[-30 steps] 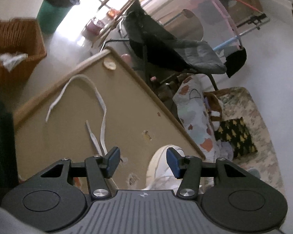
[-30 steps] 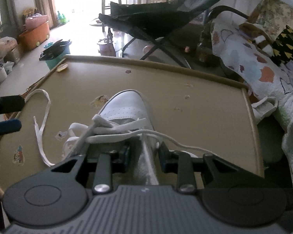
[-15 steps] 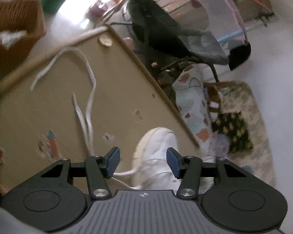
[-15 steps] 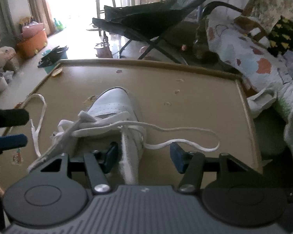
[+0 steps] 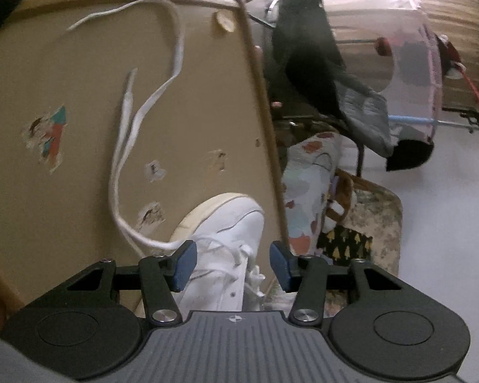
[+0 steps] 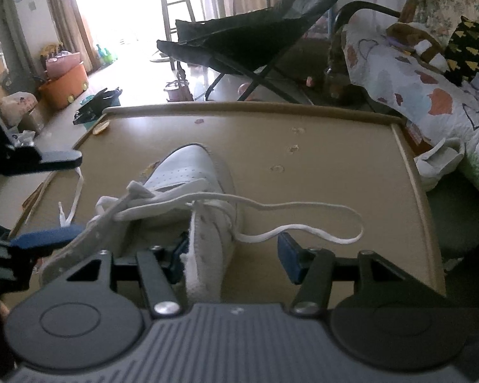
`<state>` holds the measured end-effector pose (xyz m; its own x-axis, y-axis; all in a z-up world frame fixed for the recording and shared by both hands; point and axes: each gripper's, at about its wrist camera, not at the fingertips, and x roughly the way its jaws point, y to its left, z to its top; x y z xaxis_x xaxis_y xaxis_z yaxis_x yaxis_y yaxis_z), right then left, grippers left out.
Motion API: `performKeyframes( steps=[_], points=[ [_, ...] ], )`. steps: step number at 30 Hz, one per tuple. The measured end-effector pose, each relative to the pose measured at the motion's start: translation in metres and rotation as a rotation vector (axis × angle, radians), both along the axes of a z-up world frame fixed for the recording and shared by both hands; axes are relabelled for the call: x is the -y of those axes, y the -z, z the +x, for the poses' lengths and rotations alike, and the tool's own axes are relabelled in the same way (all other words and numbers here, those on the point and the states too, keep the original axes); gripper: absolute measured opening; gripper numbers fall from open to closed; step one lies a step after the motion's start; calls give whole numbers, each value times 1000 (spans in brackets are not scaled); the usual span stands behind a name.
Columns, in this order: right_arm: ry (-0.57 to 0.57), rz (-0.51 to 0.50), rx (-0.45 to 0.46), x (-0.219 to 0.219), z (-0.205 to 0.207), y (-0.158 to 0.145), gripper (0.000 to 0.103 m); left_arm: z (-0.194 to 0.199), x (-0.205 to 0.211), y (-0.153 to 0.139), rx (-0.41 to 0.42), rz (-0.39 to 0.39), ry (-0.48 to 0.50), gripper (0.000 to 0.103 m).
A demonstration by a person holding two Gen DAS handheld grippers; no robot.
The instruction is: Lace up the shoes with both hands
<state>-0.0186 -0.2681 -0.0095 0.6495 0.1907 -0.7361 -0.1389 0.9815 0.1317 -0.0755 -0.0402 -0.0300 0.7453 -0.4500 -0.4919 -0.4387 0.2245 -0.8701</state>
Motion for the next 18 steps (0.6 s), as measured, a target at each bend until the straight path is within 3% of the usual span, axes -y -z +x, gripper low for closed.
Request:
performKeyframes(
  steps=[9, 14, 16, 17, 18],
  points=[
    [-4, 18, -2, 3, 2, 1, 58, -17, 20, 0, -110, -188, -61, 51],
    [-7, 18, 1, 4, 2, 2, 58, -18, 30, 11, -135, -246, -131, 50],
    [-8, 15, 3, 3, 2, 2, 58, -19, 30, 12, -150, -227, -138, 39],
    [-8, 15, 4, 3, 2, 2, 58, -20, 30, 13, -158, -218, -142, 29],
    [-8, 15, 4, 3, 2, 2, 58, -20, 30, 14, -164, -212, -146, 27]
  ],
)
